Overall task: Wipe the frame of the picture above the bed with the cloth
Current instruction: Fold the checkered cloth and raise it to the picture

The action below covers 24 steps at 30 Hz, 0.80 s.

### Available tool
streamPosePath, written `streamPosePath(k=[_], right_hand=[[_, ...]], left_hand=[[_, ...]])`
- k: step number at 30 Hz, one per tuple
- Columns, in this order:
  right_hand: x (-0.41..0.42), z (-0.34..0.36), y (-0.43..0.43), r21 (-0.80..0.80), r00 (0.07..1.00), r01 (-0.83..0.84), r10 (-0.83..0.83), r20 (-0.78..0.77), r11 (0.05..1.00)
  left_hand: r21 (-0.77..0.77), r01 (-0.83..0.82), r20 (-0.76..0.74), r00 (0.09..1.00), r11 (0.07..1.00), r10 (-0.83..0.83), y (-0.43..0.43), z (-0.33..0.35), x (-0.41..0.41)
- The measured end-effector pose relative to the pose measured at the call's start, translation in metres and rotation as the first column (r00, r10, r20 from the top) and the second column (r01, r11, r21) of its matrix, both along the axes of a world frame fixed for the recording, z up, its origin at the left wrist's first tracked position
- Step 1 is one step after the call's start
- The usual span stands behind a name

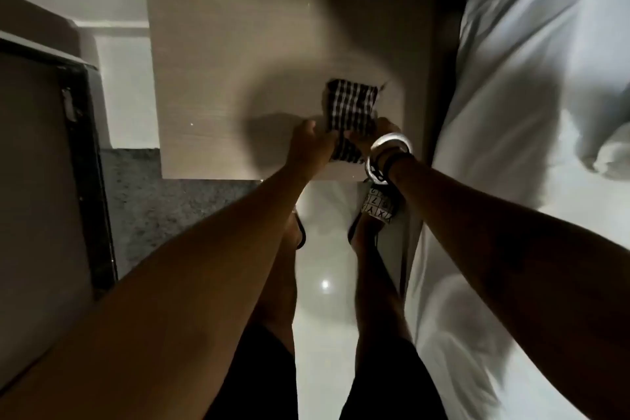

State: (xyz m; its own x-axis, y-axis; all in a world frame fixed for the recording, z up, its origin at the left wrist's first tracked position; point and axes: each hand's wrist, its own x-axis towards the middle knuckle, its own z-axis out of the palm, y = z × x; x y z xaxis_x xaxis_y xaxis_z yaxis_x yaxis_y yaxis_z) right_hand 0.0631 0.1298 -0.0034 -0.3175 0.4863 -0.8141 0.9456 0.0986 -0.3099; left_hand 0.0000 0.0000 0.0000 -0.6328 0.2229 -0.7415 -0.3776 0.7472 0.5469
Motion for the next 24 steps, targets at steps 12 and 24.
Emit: streamPosePath(k=[12,24], right_hand=[[-0.012,0.012,0.01,-0.191,0.948,0.305,-0.317,-0.036,0.933],[-0.033,0.246,0.044,-0.656,0.802,0.486,-0.593,0.072,0.578]], left_hand=[[0.154,-0.37,0.31,0.898,0.916,0.31,0.028,-0.013,0.001],[0.433,-0.57,0.633,0.744,0.698,0.215,0.062,0.252,-0.055]])
